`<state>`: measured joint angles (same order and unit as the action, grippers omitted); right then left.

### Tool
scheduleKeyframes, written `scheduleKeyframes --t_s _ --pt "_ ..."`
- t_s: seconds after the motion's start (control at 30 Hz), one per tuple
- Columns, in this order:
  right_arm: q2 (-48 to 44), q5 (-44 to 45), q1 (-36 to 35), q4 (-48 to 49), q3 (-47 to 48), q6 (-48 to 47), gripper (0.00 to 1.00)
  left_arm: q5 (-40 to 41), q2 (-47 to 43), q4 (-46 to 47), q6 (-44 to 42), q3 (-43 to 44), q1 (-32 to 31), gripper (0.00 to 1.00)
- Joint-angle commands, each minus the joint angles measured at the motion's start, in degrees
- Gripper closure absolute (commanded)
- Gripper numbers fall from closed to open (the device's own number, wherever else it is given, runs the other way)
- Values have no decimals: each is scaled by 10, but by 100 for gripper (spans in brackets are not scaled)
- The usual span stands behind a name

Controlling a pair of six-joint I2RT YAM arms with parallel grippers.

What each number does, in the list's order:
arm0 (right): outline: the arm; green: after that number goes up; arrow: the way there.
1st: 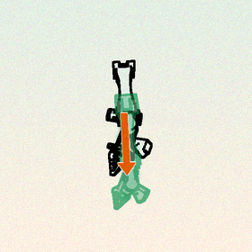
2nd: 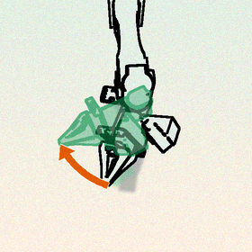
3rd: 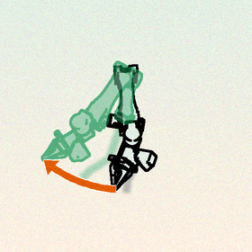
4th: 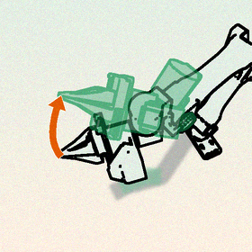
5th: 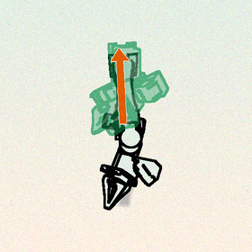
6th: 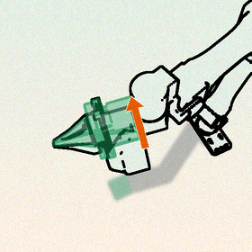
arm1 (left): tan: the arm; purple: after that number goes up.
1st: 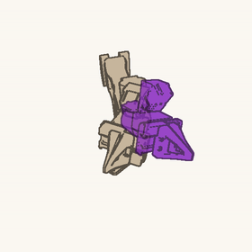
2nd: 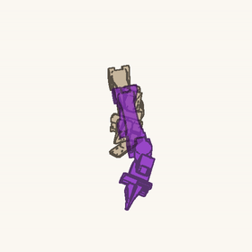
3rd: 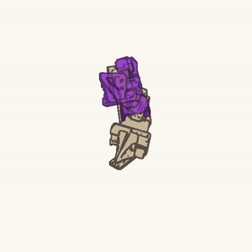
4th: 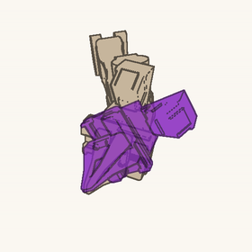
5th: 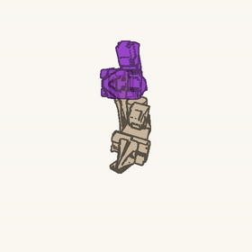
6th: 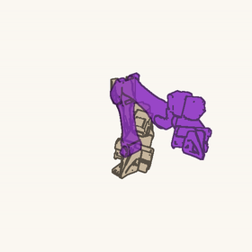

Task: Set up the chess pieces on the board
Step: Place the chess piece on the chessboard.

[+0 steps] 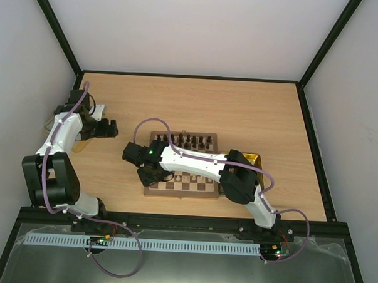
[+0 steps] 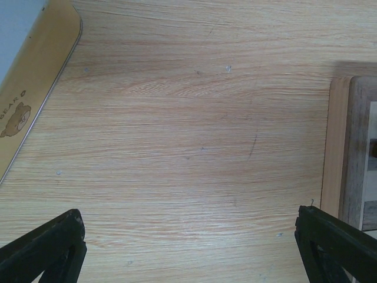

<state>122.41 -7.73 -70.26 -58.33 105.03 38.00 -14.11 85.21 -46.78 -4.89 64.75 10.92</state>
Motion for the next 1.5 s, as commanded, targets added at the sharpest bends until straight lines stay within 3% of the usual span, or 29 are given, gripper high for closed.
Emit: scheduleKeyframes --t_s 0.0,0.4,0.7,1.47 --pt "20 -2 4 16 -2 5 94 -9 -16 -1 3 -8 4 3" --pt "28 -3 12 12 -9 3 93 -11 -14 0 3 -8 7 2" --pt "26 -13 16 15 -12 -1 81 -14 -7 0 2 -8 6 2" --pt "18 -40 16 3 -15 -14 80 -14 -9 2 3 -10 8 2"
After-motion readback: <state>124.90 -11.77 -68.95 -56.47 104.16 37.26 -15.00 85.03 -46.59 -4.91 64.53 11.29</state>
